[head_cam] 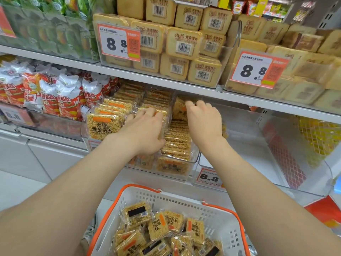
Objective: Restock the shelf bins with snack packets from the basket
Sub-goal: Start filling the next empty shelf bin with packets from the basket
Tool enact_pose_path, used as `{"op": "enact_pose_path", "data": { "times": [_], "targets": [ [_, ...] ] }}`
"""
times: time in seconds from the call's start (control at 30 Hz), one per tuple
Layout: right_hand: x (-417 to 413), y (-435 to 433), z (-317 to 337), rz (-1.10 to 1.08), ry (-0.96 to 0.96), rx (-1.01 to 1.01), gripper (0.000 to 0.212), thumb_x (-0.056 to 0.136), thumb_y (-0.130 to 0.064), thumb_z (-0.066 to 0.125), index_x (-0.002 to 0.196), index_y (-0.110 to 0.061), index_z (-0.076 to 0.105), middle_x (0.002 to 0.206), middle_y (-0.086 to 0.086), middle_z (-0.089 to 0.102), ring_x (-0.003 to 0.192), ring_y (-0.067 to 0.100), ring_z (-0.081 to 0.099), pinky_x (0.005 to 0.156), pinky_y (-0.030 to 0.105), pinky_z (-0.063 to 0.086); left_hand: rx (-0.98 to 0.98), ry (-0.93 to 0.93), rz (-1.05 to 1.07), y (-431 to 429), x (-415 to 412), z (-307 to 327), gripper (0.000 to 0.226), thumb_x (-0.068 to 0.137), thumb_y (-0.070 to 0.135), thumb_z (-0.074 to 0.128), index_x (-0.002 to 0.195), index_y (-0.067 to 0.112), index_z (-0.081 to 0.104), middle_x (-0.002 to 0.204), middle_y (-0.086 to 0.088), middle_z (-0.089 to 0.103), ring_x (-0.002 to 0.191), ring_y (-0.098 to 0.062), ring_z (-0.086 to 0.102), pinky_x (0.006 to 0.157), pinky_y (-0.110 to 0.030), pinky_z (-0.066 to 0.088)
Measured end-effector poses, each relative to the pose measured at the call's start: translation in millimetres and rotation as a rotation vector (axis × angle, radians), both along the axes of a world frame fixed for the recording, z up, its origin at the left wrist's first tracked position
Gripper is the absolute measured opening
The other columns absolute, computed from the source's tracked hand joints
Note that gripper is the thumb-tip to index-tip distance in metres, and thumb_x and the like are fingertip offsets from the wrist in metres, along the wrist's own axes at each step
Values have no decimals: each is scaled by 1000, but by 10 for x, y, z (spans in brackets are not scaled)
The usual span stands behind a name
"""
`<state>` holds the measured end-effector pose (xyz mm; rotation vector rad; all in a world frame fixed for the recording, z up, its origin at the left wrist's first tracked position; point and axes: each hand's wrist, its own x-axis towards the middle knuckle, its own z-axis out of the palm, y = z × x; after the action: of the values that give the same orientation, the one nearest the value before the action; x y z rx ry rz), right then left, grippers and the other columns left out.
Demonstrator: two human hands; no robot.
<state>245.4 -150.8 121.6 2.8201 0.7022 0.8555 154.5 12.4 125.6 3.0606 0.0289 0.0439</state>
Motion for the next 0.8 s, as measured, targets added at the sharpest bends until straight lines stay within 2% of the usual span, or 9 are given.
{"op": "enact_pose_path", "data": {
  "times": [0.07, 0.17, 0.27, 0.37, 0.47, 0.57, 0.63, 0.73, 0.8],
  "targets": [
    [37, 35, 30, -18, 1, -39, 26, 96, 1, 54, 118, -9, 62, 111, 15, 66, 103, 39, 63, 78, 41, 43, 3, 4, 1, 1, 11, -11, 69, 97, 51, 62, 151, 15, 37, 162, -10, 29, 150, -34, 30, 120, -60, 27],
    [108, 119, 9, -12, 35, -128, 26, 97, 0, 54, 117, -10, 67, 115, 15, 66, 111, 39, 61, 91, 45, 45, 11, -7, 1, 2, 29, -29, 66, 96, 51, 62, 148, 17, 39, 158, -8, 32, 147, -34, 33, 118, -60, 29],
    [185, 168, -28, -62, 76, -181, 27, 96, -4, 55, 117, -11, 71, 127, 19, 59, 126, 42, 48, 104, 51, 40, 14, -12, 0, -6, 38, -35, 63, 96, 51, 61, 145, 17, 40, 156, -8, 34, 145, -34, 35, 116, -60, 31],
    [172, 227, -61, -59, 110, -198, 31, 95, -3, 59, 126, -7, 64, 136, 24, 49, 129, 46, 44, 104, 52, 43, 18, -8, 5, -11, 36, -37, 64, 96, 52, 60, 145, 17, 39, 156, -8, 33, 145, -34, 34, 116, -60, 30],
    [105, 282, -95, -21, 144, -157, 43, 95, -1, 59, 136, -1, 48, 133, 25, 55, 123, 46, 54, 97, 48, 50, 30, -5, 4, -17, 24, -32, 65, 97, 52, 60, 147, 16, 38, 158, -9, 31, 147, -34, 33, 117, -61, 30],
    [80, 267, -135, -7, 209, -204, 42, 98, -4, 56, 139, -2, 45, 134, 23, 57, 120, 45, 59, 92, 49, 52, 29, 5, -2, -13, -2, -17, 68, 97, 51, 60, 149, 16, 37, 162, -9, 28, 150, -34, 29, 119, -60, 28],
    [68, 216, -176, -41, 249, -264, 48, 99, -10, 54, 145, -6, 41, 147, 26, 49, 130, 46, 53, 103, 55, 45, 28, 6, -14, -4, -23, -18, 71, 97, 52, 60, 152, 15, 35, 164, -9, 26, 152, -34, 26, 121, -58, 25],
    [86, 146, -231, -53, 351, -275, 77, 98, -17, 55, 163, -10, 14, 168, 27, 16, 152, 49, 25, 118, 64, 28, 4, -4, -30, -1, -69, -14, 75, 98, 50, 60, 157, 13, 33, 166, -9, 27, 155, -32, 22, 126, -58, 19],
    [110, 109, -220, -24, 423, -224, 83, 98, -18, 54, 165, -12, 6, 171, 26, 2, 156, 49, 10, 123, 64, 19, -33, -23, -37, -15, -117, 0, 72, 99, 47, 61, 156, 12, 34, 165, -9, 30, 155, -30, 24, 128, -56, 20]
  ]
}}
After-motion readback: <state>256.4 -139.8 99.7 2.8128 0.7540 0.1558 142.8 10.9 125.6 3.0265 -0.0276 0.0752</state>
